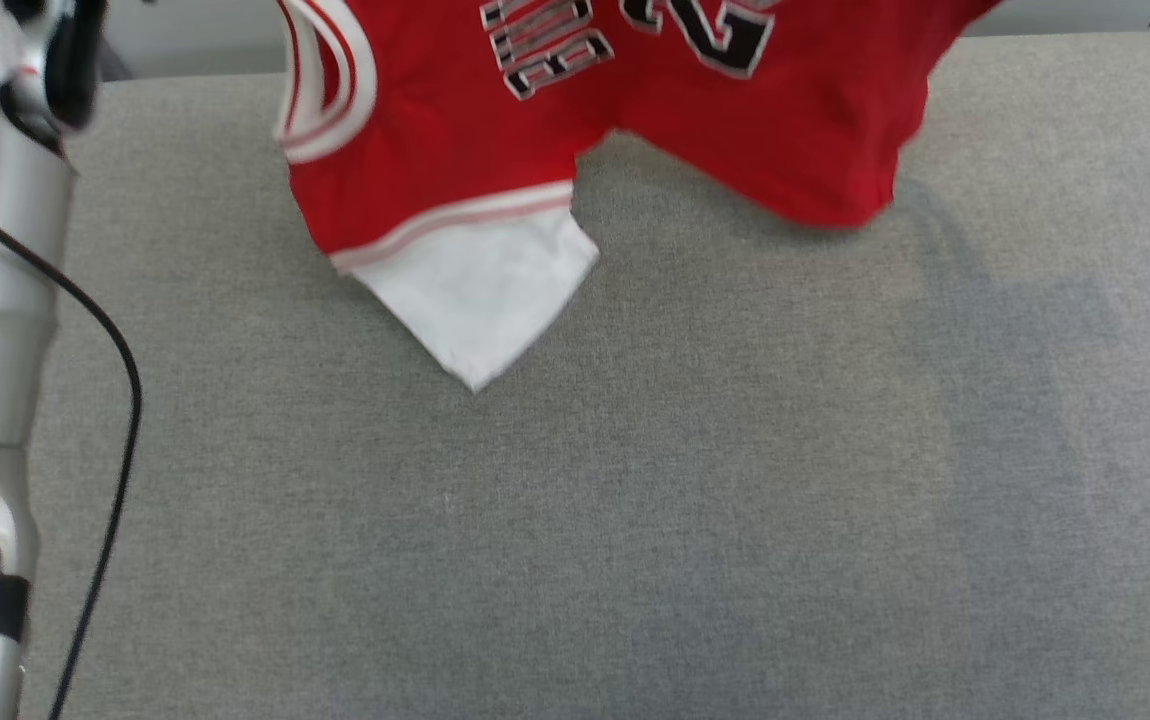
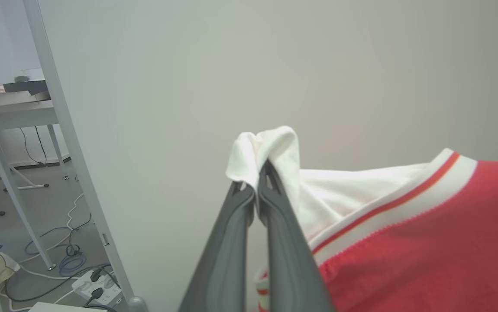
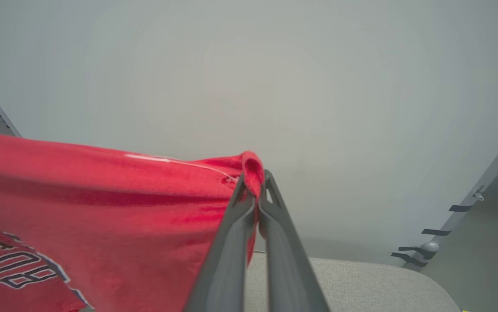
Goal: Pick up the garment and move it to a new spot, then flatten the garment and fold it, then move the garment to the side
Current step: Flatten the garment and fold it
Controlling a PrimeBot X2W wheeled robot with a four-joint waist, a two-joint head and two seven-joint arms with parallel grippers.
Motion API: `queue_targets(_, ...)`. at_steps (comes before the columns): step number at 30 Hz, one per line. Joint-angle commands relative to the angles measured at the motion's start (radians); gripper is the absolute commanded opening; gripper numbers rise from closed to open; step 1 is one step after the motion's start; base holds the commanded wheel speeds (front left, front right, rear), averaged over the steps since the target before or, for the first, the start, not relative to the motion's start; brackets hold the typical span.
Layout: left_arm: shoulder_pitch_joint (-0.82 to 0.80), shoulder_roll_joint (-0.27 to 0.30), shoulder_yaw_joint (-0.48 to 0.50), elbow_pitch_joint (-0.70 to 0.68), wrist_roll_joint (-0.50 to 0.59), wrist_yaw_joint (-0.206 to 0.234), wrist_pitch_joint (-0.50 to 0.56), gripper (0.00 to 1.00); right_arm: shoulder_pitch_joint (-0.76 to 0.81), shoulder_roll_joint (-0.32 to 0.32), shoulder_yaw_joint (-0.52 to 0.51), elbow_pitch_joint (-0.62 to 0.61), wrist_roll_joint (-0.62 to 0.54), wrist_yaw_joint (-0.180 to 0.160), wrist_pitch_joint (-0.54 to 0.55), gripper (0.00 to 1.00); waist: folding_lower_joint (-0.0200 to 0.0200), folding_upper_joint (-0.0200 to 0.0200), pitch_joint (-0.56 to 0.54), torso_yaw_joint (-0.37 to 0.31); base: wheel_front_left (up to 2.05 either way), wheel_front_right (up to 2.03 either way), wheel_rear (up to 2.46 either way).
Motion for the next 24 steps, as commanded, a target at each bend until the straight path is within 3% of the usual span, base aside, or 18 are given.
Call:
queue_targets(1,-0.07,0.037,0.007,0.022,0.019,0.015,0.013,0.0,-0.048,-0.016,-0.013,0.018,-0.027,-0.002,-0.019,0.0,-0.0001,0.0,0.079,-0.023,0.0,0.0,0.0)
queue_targets(7,-0.312,0.061,-0.01,0.077,0.067,0.021,0.053,0.0,-0.232,-0.017,-0.024,0.054,-0.069,-0.002,-0.094,0.0,-0.0001,0.0,0.201,-0.03,0.0,0.0,0.0)
queue_targets(13,-0.454,0.037,-0.023,0.142,0.083,0.023,0.042,0.0,-0.358,-0.016,0.011,0.095,-0.066,-0.002,-0.163,0.0,-0.0001,0.0,0.302,-0.02,0.0,0.0,0.0)
queue_targets(19,-0.477,-0.002,-0.021,0.238,0.058,0.003,0.005,0.0,-0.407,0.015,0.089,0.179,-0.011,-0.002,-0.211,0.0,-0.0001,0.0,0.353,-0.011,0.0,0.0,0.0)
queue_targets(24,-0.391,-0.037,0.002,0.348,-0.011,-0.054,-0.047,0.0,-0.364,0.041,0.215,0.235,0.08,-0.002,-0.247,0.0,-0.0001,0.0,0.364,-0.005,0.0,0.0,0.0)
